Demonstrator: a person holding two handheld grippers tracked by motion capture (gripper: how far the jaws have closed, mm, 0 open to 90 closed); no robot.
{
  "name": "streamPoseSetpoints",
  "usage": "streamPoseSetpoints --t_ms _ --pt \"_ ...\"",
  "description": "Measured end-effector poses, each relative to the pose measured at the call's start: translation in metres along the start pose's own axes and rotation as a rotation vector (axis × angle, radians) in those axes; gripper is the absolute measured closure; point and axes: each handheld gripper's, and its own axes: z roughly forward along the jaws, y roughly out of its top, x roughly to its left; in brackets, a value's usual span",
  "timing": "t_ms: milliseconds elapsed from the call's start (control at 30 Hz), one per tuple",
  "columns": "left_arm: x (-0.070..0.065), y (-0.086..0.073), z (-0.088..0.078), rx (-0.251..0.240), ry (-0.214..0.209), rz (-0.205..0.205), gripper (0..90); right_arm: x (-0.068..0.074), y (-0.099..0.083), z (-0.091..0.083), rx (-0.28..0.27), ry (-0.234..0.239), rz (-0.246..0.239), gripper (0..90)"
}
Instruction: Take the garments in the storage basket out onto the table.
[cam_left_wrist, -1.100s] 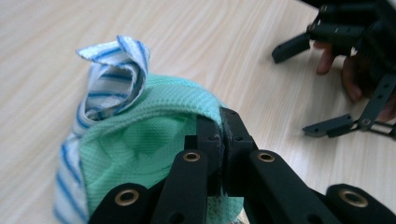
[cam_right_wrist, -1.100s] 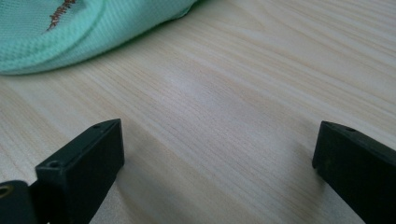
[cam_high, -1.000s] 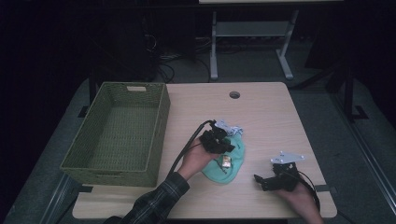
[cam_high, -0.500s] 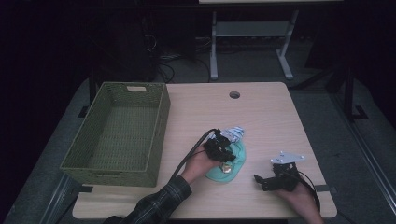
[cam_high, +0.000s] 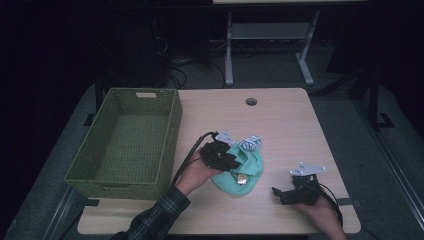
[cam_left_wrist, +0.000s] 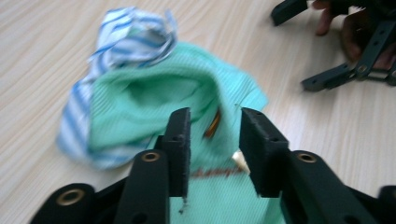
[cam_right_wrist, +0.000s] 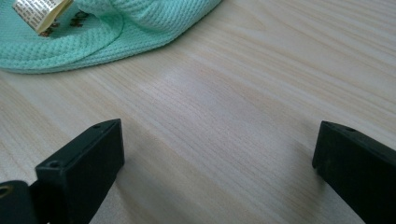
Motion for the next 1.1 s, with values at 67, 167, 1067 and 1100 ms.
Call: streamPoseSetpoints --t_ms 67,167,1067,1100 --pt "0.001 -0.004 -0.002 0.002 0.007 -0.003 72.8 0.0 0.0 0.0 0.0 0.0 0.0 1.6" --pt "0.007 -0.018 -0.006 0.033 0.028 -0.03 79.6 0.0 0.0 0.0 -0.001 0.0 -0.002 1.6" --pt "0.007 -0.054 0.008 0.162 0.059 -0.082 89.6 0.0 0.0 0.0 -0.003 -0.003 0.0 1.5" --pt "0.005 -0.055 0.008 0.16 0.053 -0.086 89.6 0.0 0.0 0.0 -0.002 -0.003 -0.001 1.6"
